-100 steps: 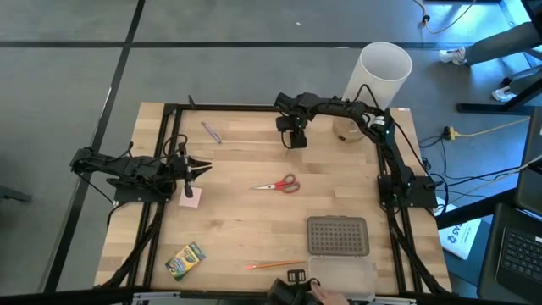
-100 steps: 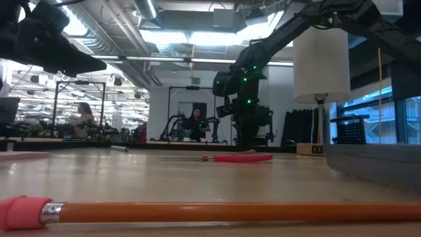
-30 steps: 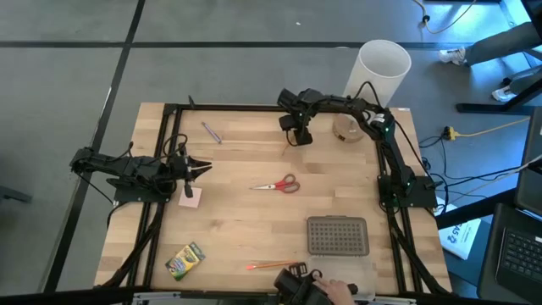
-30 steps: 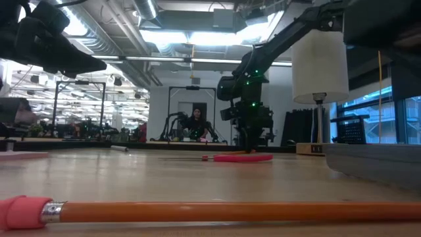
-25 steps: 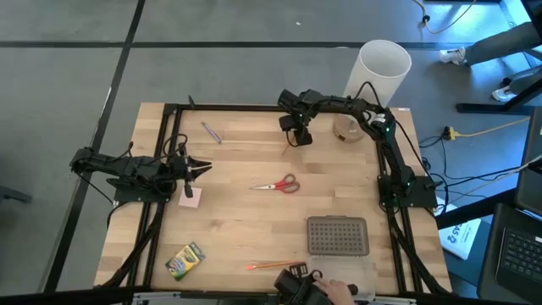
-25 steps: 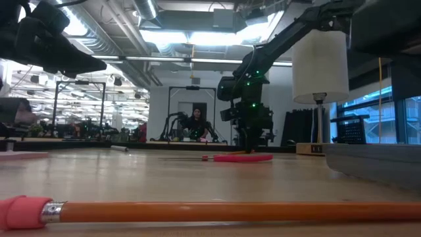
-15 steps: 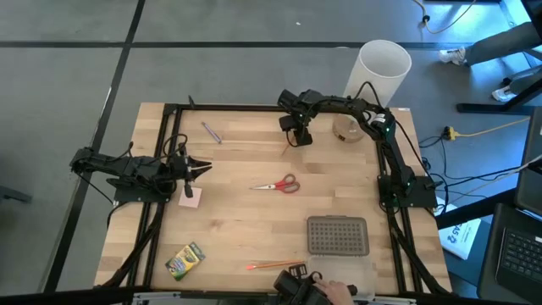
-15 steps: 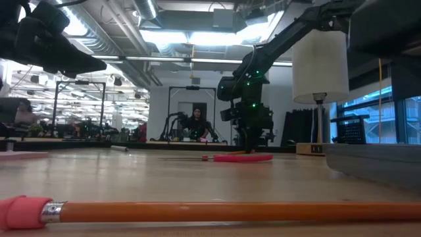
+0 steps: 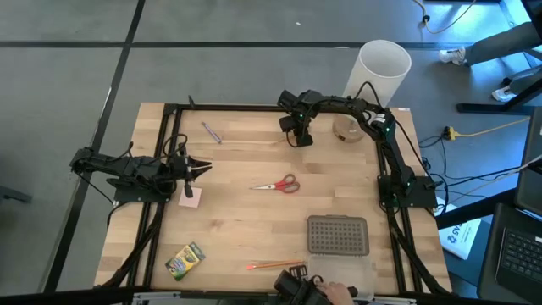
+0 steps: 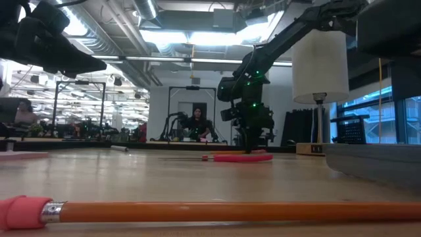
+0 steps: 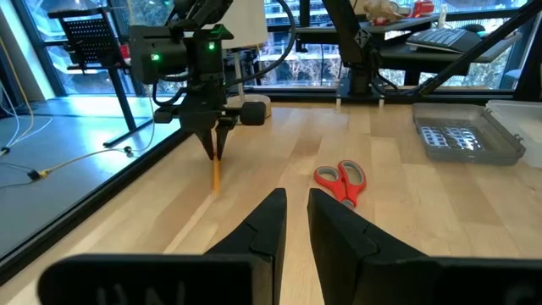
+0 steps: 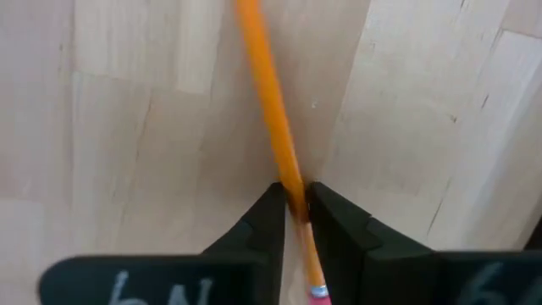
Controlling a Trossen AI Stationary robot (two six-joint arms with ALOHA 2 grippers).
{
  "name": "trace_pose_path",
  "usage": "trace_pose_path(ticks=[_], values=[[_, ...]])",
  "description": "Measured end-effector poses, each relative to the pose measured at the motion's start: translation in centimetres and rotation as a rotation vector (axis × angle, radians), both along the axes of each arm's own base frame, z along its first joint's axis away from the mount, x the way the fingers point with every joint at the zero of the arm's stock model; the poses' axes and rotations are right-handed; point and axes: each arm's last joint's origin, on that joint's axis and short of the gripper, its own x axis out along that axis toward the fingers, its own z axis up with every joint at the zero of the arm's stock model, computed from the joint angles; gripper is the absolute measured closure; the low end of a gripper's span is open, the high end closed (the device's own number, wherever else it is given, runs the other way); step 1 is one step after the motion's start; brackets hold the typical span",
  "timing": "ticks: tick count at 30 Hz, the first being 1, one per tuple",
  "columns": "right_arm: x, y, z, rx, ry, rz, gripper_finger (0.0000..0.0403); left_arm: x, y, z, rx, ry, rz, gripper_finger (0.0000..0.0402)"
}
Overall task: Pack school essentials
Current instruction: Put the top orange pencil into the supply box
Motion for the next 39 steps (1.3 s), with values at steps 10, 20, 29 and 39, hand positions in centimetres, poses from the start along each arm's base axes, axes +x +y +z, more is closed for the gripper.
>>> trace_pose_path(ticks=[10, 20, 29, 39], values=[[0.0, 0.1, 0.0, 0.020, -0.004, -0.055, 0.0375, 0.0, 0.0, 0.0, 0.000, 0.000, 0.000, 0.0354], [-0.1, 0.2, 0.3, 0.021, -0.008, -0.064, 0.0374, 0.0, 0.0, 0.0, 0.000, 0.000, 0.000, 0.0354], [-0.2, 0.7, 2.4, 0.020, -0.048, -0.100, 0.0374, 0.0, 0.0, 0.0, 0.000, 0.000, 0.000, 0.0354], [0.6, 3.0, 4.7, 0.022, -0.090, -0.097, 0.0374, 0.0, 0.0, 0.0, 0.000, -0.001, 0.000, 0.0354]])
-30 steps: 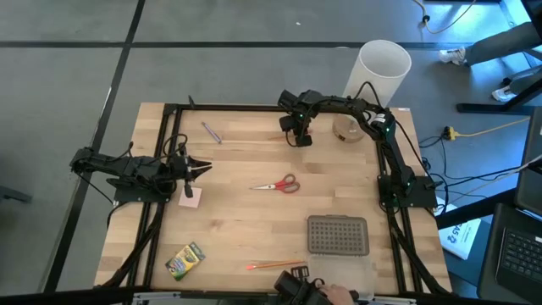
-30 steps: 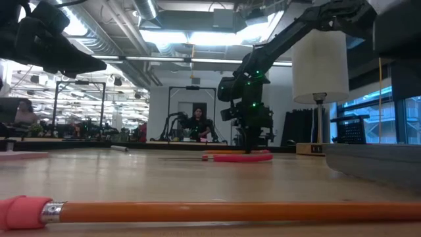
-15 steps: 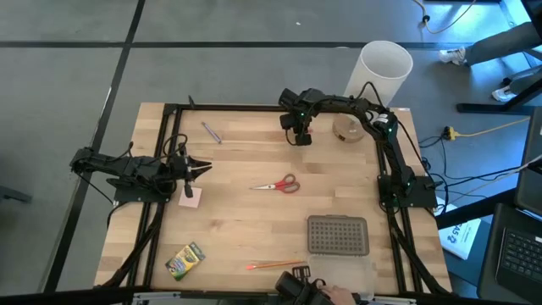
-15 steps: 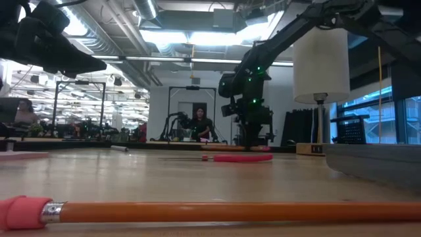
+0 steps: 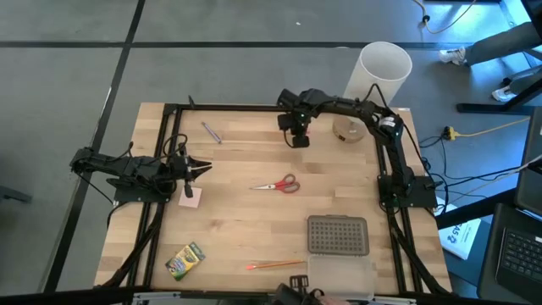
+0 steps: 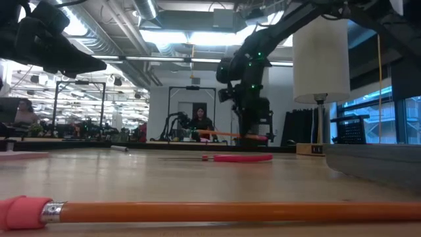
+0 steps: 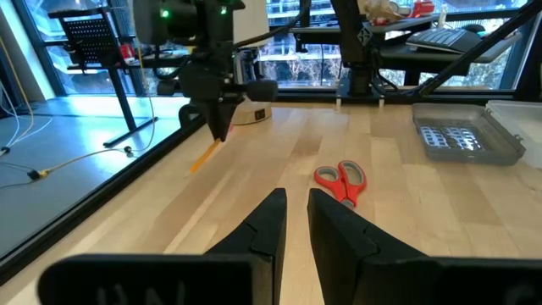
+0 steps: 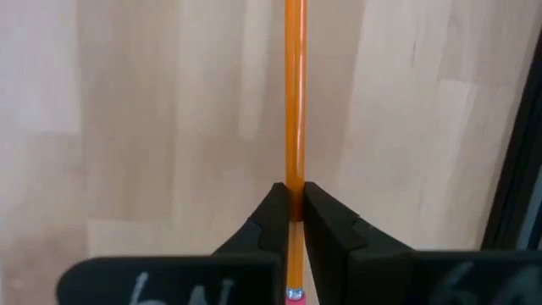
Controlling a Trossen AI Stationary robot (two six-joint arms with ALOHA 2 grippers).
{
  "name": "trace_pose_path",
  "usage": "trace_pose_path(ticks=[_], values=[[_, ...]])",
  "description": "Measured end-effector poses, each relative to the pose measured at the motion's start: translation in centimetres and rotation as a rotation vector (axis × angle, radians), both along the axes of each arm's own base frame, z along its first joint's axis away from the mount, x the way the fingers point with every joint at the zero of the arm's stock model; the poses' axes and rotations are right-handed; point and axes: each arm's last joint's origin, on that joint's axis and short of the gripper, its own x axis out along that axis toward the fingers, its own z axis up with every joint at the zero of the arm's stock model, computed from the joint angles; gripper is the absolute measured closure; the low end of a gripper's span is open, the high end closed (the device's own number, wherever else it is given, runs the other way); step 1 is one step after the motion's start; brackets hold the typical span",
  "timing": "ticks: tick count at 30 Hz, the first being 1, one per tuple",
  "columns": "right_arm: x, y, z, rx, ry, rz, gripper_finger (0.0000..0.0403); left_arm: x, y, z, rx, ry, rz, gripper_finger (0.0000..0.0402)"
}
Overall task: Pack school essentials
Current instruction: Put the top orange pencil into the supply box
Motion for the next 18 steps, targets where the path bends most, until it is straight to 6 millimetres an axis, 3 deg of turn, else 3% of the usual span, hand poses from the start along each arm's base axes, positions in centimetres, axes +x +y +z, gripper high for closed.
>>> trace_pose_path(ticks=[13, 18], values=[[1.5, 4.9, 0.3, 0.092, 0.034, 0.103, 0.0374, 0.0, 0.0, 0.0, 0.001, 0.001, 0.000, 0.0354], [2.0, 7.1, 1.3, 0.101, 0.028, 0.117, 0.0374, 0.0, 0.0, 0.0, 0.001, 0.001, 0.001, 0.0354]])
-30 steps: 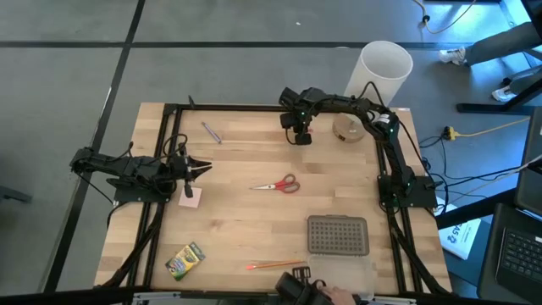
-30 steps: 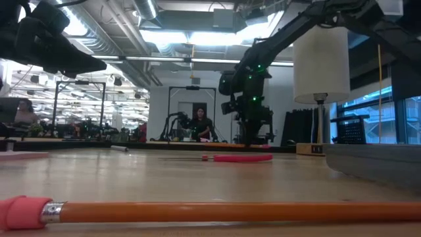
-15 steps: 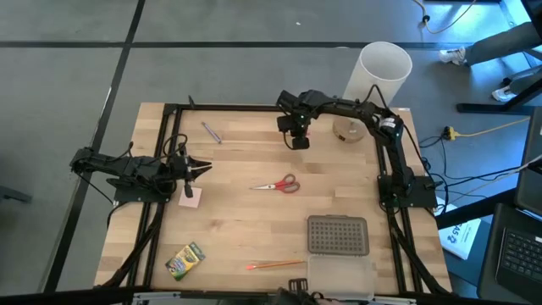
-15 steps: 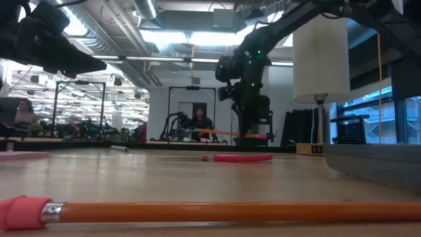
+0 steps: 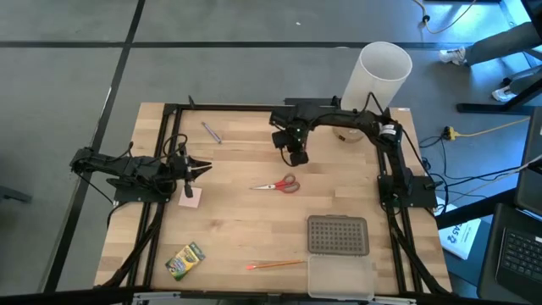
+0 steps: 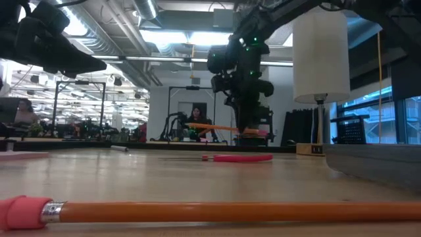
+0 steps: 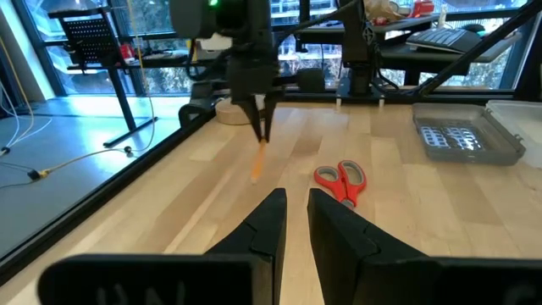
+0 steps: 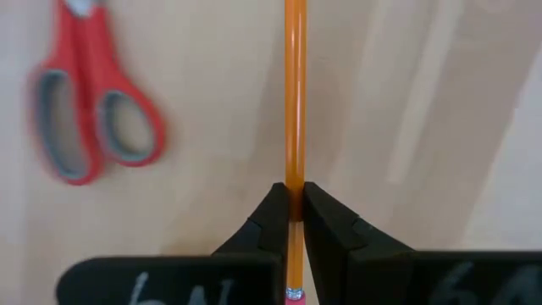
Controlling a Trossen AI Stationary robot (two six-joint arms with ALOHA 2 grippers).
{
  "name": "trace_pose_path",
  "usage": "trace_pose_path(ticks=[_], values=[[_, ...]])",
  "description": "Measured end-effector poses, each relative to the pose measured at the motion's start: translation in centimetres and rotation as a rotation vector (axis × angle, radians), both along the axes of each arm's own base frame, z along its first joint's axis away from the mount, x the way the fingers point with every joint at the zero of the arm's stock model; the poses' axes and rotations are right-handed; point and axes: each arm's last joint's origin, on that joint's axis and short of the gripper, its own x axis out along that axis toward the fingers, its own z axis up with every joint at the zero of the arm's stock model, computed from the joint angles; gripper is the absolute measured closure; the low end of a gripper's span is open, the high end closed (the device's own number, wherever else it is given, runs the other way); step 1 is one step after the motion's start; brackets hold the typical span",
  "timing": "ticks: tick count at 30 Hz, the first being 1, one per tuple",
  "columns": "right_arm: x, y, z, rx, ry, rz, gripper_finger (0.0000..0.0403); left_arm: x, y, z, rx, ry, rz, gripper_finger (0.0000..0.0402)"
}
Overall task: Pack school essentials
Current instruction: Put the top orange pencil into the supply box
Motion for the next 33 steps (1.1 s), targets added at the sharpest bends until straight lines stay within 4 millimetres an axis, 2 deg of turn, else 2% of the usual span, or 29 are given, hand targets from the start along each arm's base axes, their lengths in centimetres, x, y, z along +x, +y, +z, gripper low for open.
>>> trace_pose_path(ticks=[9, 22, 33], values=[[-0.8, 3.8, 4.1, 0.013, -0.028, -0.026, 0.0374, 0.0, 0.0, 0.0, 0.040, 0.013, -0.008, 0.0354], [-3.7, 11.3, 9.6, 0.054, -0.024, -0.068, 0.0374, 0.4, -0.2, -0.4, 0.060, 0.069, -0.037, 0.0354], [-8.6, 16.4, 10.3, 0.062, -0.028, -0.208, 0.0374, 2.0, -0.8, -0.1, 0.043, 0.060, -0.137, 0.0354]])
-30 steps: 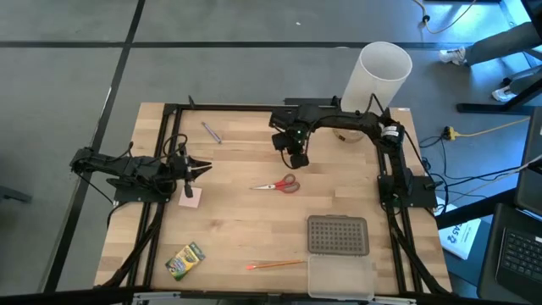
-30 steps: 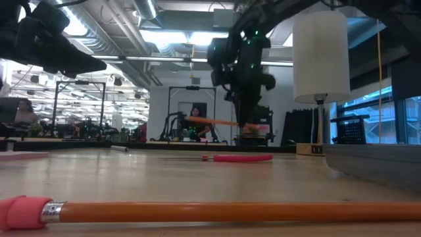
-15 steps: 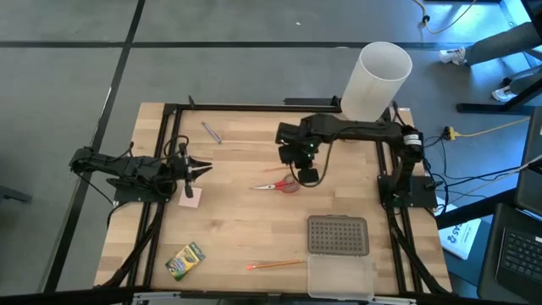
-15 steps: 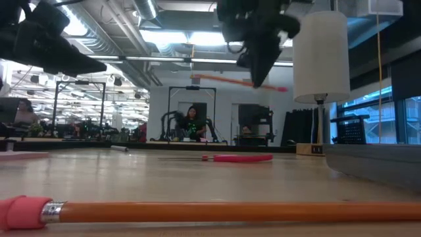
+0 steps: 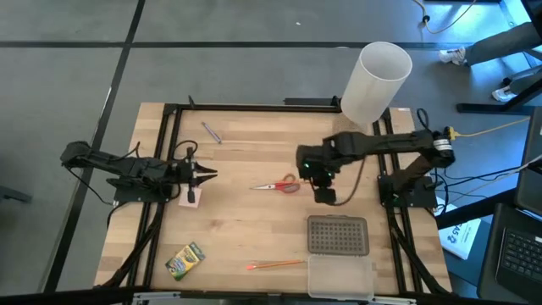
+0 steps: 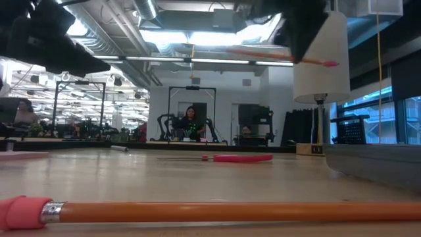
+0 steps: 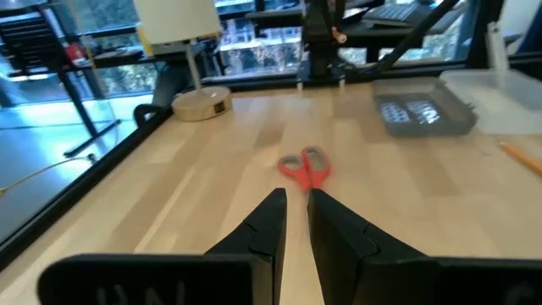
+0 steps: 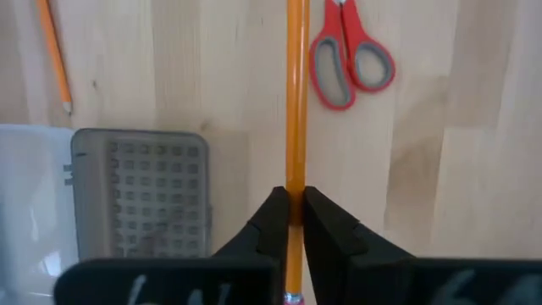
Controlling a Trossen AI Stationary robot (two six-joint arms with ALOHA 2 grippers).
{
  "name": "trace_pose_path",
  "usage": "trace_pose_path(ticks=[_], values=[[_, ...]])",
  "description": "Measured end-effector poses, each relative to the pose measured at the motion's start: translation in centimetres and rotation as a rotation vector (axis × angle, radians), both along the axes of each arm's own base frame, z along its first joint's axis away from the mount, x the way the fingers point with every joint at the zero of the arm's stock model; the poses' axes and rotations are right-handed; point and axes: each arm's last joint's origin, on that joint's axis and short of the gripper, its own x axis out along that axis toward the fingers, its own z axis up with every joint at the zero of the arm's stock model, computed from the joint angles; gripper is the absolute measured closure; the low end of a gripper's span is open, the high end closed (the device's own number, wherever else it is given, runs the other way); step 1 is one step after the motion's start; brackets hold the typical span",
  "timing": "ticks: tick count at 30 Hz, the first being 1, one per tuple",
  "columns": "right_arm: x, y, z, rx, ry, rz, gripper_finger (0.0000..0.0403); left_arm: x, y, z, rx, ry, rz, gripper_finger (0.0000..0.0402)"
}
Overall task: Pack school essentials
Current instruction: Put the top orange pencil into the supply box
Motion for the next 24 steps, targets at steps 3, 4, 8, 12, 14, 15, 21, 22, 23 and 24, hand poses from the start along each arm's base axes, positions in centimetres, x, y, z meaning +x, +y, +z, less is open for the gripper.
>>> trace_pose_path(ticks=[3, 4, 8, 12, 14, 15, 21, 22, 23, 24], values=[[-1.4, 1.6, 0.2, -0.005, 0.000, -0.044, 0.0374, 0.6, -0.2, 0.2, -0.008, -0.016, -0.023, 0.0354], [-1.8, 2.1, 0.2, 0.000, 0.002, -0.051, 0.0374, 0.8, -0.3, 0.3, -0.009, -0.011, -0.030, 0.0354], [-3.0, 4.5, 0.2, 0.019, 0.008, -0.061, 0.0374, 1.7, -0.5, 1.3, -0.001, 0.033, -0.039, 0.0354], [-3.9, 6.8, -0.3, 0.028, 0.035, -0.076, 0.0374, 3.2, -0.8, 2.8, 0.013, 0.076, -0.040, 0.0354], [-4.4, 8.0, -0.7, 0.033, 0.054, -0.087, 0.0374, 4.0, -1.0, 3.4, 0.018, 0.101, -0.047, 0.0354], [-4.7, 8.5, -0.8, 0.037, 0.063, -0.096, 0.0374, 4.5, -1.2, 3.6, 0.018, 0.116, -0.060, 0.0354], [-6.0, 11.5, -0.8, 0.067, 0.073, -0.134, 0.0374, 7.1, -2.1, 4.8, -0.003, 0.181, -0.182, 0.0354], [-6.2, 12.0, -0.8, 0.070, 0.075, -0.141, 0.0374, 7.5, -2.3, 5.2, -0.007, 0.184, -0.201, 0.0354], [-6.4, 12.4, -0.9, 0.071, 0.072, -0.147, 0.0374, 8.0, -2.5, 5.5, -0.007, 0.185, -0.212, 0.0354], [-6.5, 12.9, -1.0, 0.074, 0.066, -0.152, 0.0374, 8.4, -2.8, 5.8, -0.004, 0.187, -0.222, 0.0354]])
